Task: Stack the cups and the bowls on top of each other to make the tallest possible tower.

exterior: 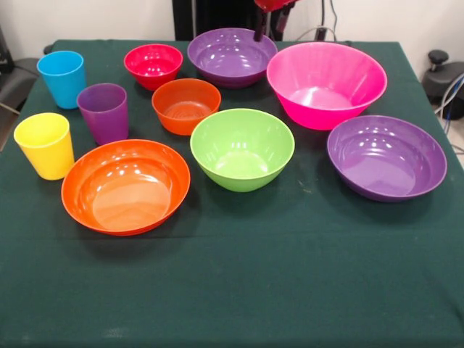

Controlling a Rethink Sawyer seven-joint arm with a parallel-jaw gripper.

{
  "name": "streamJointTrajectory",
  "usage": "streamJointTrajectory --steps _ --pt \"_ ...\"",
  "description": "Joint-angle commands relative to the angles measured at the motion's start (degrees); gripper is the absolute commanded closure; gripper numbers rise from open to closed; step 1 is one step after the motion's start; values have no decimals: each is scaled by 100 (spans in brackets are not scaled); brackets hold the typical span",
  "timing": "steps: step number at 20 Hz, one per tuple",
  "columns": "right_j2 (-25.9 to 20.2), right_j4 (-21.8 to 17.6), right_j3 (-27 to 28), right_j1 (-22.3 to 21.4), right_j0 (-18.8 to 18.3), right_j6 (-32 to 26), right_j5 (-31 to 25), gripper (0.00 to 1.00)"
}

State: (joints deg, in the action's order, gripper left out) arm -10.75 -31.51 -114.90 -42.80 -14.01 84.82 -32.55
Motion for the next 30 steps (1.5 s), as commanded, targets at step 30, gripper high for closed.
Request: streamJointTrajectory --steps 30 --pt "-658 -184 2095 796 -252 -839 -1344 0"
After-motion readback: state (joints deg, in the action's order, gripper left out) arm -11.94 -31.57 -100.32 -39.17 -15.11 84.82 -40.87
